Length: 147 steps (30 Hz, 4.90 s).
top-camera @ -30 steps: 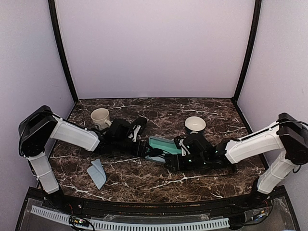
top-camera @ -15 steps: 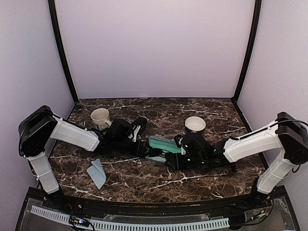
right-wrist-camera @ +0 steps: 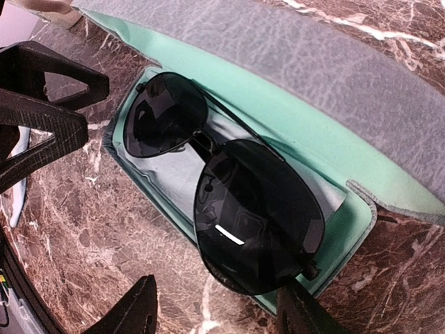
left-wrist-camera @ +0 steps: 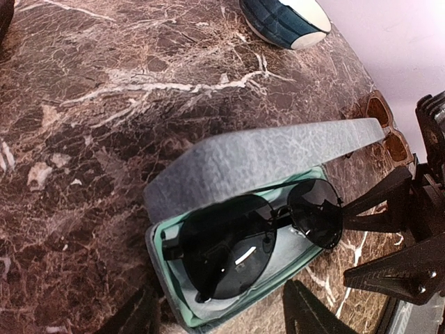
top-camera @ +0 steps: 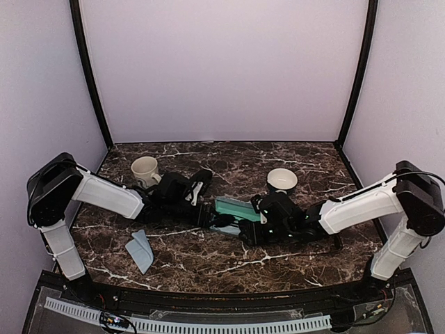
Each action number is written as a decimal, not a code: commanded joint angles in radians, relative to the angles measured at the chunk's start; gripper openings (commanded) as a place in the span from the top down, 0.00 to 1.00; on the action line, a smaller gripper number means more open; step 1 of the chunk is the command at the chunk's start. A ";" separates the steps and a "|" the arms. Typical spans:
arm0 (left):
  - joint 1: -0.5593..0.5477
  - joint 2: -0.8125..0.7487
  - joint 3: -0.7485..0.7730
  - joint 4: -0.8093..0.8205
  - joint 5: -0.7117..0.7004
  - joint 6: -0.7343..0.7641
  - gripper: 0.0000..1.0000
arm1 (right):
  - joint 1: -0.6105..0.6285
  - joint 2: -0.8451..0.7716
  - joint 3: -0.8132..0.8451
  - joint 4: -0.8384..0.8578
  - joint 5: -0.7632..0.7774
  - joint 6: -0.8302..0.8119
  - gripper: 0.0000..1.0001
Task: Organize the sunglasses
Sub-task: Adjust the sunglasses in the sunglasses case, then hold the case with sunglasses at the center of the board.
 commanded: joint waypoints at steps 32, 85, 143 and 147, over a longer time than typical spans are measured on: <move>0.001 -0.023 -0.008 -0.011 -0.014 0.014 0.38 | 0.013 -0.077 -0.025 -0.053 0.061 0.003 0.36; -0.003 -0.085 -0.158 0.143 -0.081 -0.049 0.47 | -0.331 0.092 0.305 -0.178 -0.482 -0.424 0.48; -0.078 0.008 -0.006 -0.070 -0.244 0.043 0.90 | -0.275 0.084 0.297 -0.193 -0.399 -0.448 0.56; -0.081 0.009 -0.006 -0.071 -0.252 0.040 0.92 | -0.275 0.084 0.297 -0.193 -0.404 -0.451 0.57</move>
